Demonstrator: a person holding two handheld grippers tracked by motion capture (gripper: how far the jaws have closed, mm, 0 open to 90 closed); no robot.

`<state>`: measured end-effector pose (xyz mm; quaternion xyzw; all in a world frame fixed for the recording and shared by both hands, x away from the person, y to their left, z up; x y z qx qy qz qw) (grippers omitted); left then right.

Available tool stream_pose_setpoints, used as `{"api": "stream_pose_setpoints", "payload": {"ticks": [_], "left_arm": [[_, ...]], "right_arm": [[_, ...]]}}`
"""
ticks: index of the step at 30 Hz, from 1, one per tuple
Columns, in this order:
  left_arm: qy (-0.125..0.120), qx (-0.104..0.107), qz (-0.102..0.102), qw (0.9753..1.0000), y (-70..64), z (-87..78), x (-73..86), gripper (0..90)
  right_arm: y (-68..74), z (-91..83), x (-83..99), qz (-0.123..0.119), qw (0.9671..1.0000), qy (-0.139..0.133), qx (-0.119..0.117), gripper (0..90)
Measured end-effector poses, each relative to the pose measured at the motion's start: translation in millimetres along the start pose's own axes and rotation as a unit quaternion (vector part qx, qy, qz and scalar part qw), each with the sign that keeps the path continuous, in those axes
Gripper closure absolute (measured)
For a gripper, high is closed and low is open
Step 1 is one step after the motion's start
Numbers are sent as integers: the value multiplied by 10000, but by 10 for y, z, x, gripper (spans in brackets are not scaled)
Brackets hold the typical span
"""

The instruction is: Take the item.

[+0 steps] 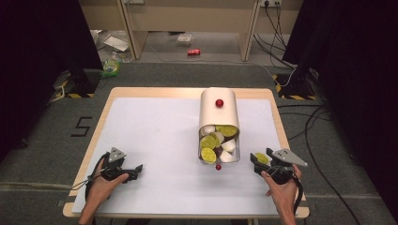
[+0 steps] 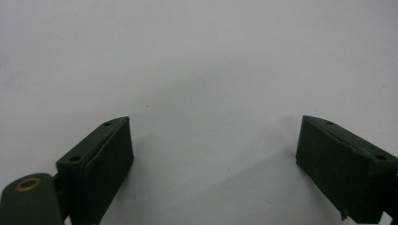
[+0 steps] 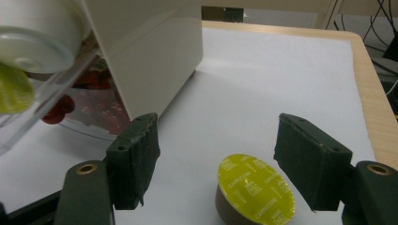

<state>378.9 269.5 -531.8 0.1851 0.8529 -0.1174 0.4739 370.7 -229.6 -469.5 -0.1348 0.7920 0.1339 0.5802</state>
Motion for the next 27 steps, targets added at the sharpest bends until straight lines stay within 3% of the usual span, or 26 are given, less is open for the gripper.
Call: {"api": "stream_pose_setpoints", "payload": {"ticks": [5,27], "left_arm": [[1,1,-1,10000,0,0,0,105],[2,3,-7,10000,1,0,0,105]], "right_arm": [[107,-61,-39,-129,9998,-60,-104,315],[316,-279,-91,-215,9991,-248,-282,320]]}}
Point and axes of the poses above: each handheld gripper's, and its own axes: z roughly forward along the jaws, x roughly out of its underside, y roughly to its left, the point moved 4 cm from there along z, roughly forward along the jaws, and after that the axes turned 10 degrees about -y, right-handed, at the moved point
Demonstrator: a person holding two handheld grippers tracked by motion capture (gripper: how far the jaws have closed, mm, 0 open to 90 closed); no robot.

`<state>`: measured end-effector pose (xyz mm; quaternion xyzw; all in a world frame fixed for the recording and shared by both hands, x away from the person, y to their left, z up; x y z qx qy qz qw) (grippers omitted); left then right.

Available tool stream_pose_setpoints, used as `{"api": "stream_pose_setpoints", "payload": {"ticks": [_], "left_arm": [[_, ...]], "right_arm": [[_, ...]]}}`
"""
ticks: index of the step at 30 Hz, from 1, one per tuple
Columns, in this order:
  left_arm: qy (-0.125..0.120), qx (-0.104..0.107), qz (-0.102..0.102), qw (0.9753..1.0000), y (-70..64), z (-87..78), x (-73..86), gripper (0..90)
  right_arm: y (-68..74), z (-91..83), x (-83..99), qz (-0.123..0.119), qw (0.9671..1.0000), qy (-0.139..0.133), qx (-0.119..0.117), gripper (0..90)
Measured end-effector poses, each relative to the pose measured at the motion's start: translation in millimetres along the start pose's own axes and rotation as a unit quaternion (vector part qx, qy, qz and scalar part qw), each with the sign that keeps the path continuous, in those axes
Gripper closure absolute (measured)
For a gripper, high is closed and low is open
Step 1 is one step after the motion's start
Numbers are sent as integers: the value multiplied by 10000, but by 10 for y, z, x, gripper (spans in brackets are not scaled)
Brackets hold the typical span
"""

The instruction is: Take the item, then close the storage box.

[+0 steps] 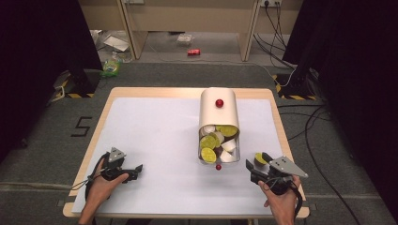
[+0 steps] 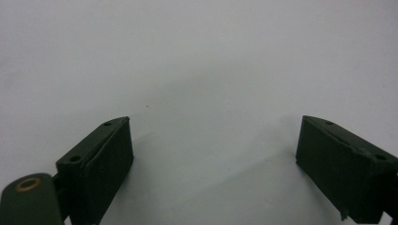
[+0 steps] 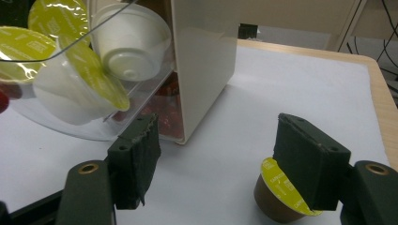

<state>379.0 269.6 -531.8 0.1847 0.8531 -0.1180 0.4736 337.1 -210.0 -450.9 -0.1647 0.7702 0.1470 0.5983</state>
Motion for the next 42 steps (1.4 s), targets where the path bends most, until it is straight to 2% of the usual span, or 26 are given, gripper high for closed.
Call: {"api": "stream_pose_setpoints", "payload": {"ticks": [24,42], "left_arm": [[4,4,-5,10000,0,0,0,105],[2,5,-5,10000,0,0,0,105]], "right_arm": [[158,-185,-12,-68,9997,-141,-170,319],[261,-149,-52,-190,9993,-172,-281,313]]}}
Point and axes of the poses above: each handheld gripper's, and its own axes: z roughly forward along the jaws, x roughly out of its underside, y roughly to its left, the point moved 4 cm from there along z, roughly forward along the jaws, and after that the axes turned 10 degrees about -y, right-handed, at the moved point
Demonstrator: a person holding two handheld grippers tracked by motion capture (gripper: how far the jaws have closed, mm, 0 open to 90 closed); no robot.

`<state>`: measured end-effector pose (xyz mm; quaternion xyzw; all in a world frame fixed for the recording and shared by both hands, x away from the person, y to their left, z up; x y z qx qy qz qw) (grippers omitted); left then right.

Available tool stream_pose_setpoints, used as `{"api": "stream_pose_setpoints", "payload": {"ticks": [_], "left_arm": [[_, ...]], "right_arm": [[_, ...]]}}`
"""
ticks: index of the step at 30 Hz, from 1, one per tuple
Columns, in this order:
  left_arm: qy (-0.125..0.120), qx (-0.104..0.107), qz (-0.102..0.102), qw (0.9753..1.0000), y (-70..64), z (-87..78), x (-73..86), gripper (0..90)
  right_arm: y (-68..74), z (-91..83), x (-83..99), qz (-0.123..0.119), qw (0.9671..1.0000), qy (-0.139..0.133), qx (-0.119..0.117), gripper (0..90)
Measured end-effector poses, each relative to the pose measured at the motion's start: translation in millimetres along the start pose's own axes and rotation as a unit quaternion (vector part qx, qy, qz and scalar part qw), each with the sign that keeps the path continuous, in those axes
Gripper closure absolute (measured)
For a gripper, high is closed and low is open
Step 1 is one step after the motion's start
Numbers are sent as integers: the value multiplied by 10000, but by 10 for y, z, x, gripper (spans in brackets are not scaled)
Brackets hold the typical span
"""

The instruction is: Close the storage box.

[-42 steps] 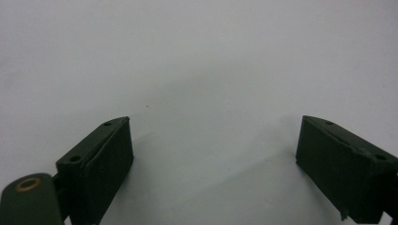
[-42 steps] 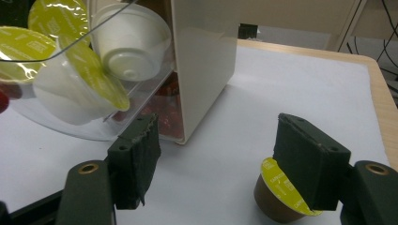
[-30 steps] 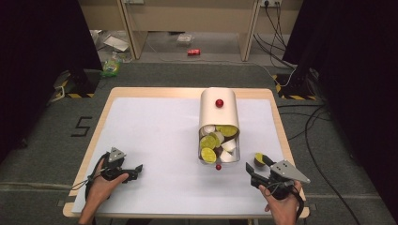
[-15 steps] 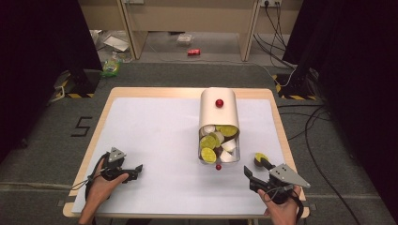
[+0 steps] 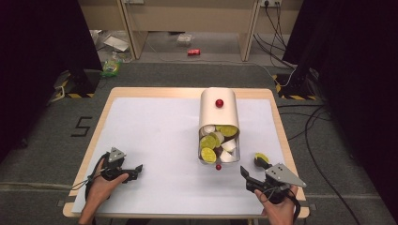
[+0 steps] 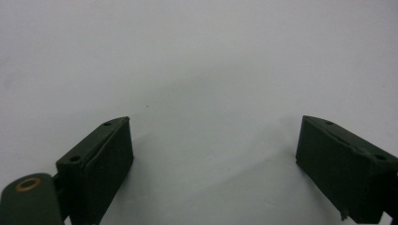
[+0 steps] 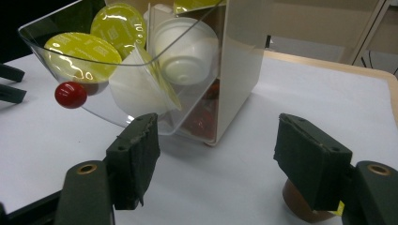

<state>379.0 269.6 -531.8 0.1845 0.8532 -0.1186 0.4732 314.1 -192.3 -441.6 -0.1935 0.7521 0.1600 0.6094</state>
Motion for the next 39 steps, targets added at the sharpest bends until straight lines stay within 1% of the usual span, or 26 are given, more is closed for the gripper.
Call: {"api": "stream_pose_setpoints", "payload": {"ticks": [2,3,11,15,16,18,30,32,35,39], "left_arm": [[-2,0,-4,10000,-1,0,0,105],[-5,-4,0,10000,-1,0,0,105],[-4,-6,3,10000,-1,0,0,105],[-2,-2,1,10000,-1,0,0,105],[-4,-3,0,10000,-1,0,0,105],[-5,-4,-1,10000,-1,1,0,105],[2,-2,1,10000,0,0,0,105],[1,-1,2,10000,0,0,0,105],[-1,-4,1,10000,0,1,0,105],[-1,-5,3,10000,0,0,0,105]], "right_arm": [[10,4,-5,3,10000,-8,-17,313],[20,8,-10,-43,10000,-3,-37,313],[113,83,-36,-138,9998,-3,-131,314],[157,142,-36,-217,9997,48,-129,318],[170,165,-25,-258,9995,106,-115,318],[177,173,-15,-270,9995,144,-116,317],[165,195,-4,-291,9994,151,-72,306],[158,194,-20,-286,9995,98,-18,323],[143,207,-31,-286,9996,48,5,325],[137,213,-30,-259,9996,55,6,316]]}}
Point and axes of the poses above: each handheld gripper's, and its own axes: z roughly forward along the jaws, x roughly out of its underside, y roughly to its left, the point moved 4 cm from there along z, roughly forward along the jaws, and after that the axes turned 10 degrees about -y, right-handed, at the moved point
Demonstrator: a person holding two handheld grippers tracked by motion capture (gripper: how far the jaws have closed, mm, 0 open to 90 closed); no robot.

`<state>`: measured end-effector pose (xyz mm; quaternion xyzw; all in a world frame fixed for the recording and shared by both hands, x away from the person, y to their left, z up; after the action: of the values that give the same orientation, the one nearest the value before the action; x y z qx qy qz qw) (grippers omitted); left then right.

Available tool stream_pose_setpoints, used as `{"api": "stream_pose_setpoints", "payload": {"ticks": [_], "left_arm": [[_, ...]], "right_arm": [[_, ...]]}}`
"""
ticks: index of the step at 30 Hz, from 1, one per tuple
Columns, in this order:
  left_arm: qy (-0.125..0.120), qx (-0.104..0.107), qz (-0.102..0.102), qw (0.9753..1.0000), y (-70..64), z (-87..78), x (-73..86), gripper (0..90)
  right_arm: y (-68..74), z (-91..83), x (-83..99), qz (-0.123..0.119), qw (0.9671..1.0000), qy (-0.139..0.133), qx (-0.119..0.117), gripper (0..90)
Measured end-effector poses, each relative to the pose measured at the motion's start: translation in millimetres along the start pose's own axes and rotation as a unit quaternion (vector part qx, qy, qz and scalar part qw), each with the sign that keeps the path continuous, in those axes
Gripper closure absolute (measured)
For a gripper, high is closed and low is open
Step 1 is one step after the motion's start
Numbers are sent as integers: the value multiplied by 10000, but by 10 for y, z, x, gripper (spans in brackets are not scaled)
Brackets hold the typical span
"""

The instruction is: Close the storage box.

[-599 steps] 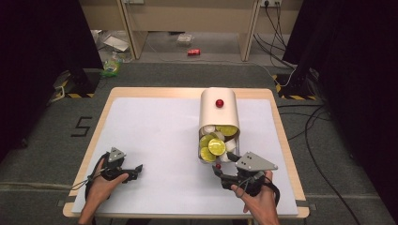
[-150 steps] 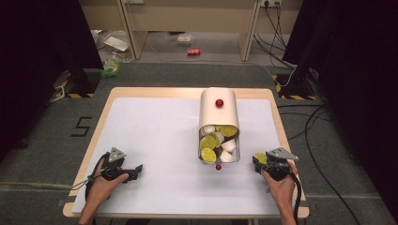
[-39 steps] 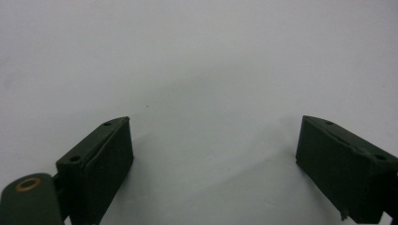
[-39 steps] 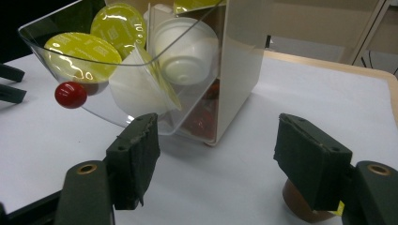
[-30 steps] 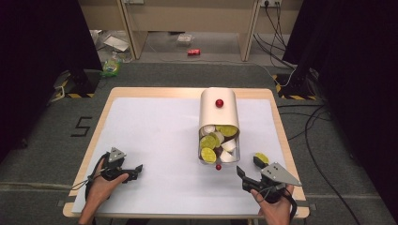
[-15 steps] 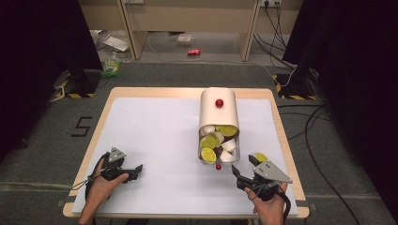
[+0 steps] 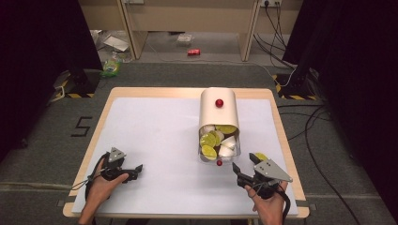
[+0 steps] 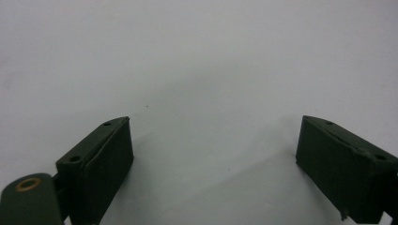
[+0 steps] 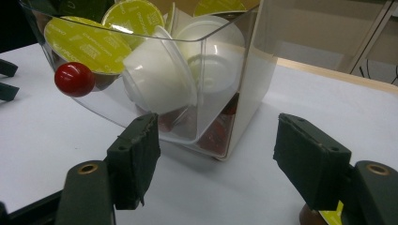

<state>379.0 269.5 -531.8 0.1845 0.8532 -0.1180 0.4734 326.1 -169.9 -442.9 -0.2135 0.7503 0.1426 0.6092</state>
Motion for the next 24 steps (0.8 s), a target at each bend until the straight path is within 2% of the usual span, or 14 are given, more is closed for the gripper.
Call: {"api": "stream_pose_setpoints", "payload": {"ticks": [24], "left_arm": [[3,8,-11,10000,2,1,0,105]], "right_arm": [[-26,79,-21,6,10000,-45,84,295]]}}
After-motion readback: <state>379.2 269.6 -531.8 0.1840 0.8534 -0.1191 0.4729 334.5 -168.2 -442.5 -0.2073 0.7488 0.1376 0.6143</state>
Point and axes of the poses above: each handheld gripper's, and its own axes: z roughly forward along the jaws, x roughly out of its underside, y roughly to its left, the point moved 4 cm from there along z, roughly forward along the jaws, and after that the axes turned 10 degrees about -y, right-handed, at the moved point
